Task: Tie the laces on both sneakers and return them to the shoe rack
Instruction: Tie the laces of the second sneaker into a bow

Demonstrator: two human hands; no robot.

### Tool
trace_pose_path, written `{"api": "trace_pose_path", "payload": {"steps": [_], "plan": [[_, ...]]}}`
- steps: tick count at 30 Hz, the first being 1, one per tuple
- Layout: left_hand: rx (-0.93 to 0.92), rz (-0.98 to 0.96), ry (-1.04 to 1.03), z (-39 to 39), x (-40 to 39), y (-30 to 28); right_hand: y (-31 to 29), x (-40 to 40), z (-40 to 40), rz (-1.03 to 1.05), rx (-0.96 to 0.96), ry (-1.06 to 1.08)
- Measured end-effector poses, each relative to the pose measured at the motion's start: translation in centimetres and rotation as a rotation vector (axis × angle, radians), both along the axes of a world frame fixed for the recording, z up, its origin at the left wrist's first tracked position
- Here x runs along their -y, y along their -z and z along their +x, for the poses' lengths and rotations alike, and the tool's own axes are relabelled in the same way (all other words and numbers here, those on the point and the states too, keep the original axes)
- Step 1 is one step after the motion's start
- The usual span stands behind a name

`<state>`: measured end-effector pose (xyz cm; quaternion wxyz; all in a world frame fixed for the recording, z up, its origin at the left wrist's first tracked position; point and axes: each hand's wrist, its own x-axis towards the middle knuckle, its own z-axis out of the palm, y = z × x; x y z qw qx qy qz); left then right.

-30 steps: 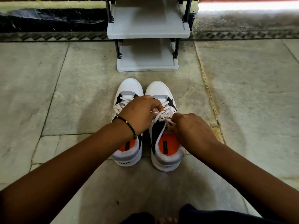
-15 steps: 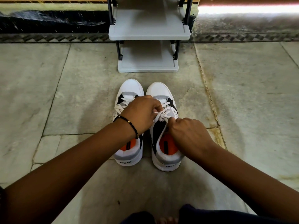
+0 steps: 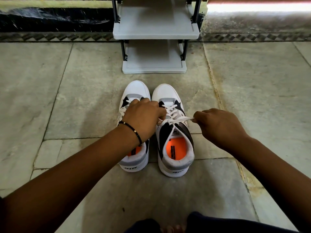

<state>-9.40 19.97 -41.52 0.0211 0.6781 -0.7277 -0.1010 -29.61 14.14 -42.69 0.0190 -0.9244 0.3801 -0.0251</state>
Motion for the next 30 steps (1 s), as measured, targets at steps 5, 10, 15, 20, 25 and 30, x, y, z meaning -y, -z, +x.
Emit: {"api": "trace_pose_path", "payload": {"steps": [5, 10, 15, 20, 25, 30], "plan": [[0.067, -0.005, -0.010, 0.2, -0.2, 0.3, 2.1, -0.5, -1.3, 0.078, 0.018, 0.009], [0.084, 0.020, -0.034, 0.0, -0.2, 0.3, 3.0, -0.4, -2.5, 0.104, 0.109, 0.024], [0.093, 0.033, -0.045, 0.4, -0.1, 0.4, 2.9, -0.1, -3.0, 0.189, 0.244, 0.041], [0.056, 0.030, -0.024, 0.9, -0.1, 1.5, 3.4, -0.4, -2.8, 0.385, 0.337, 0.151], [-0.231, -0.204, -0.079, 3.5, -1.9, 2.1, 2.5, -0.1, -2.6, 0.653, 0.425, 0.294], [-0.612, -0.161, -0.709, 4.5, -4.9, 3.7, 2.2, -1.3, -1.8, 1.138, 0.529, 0.457]]}}
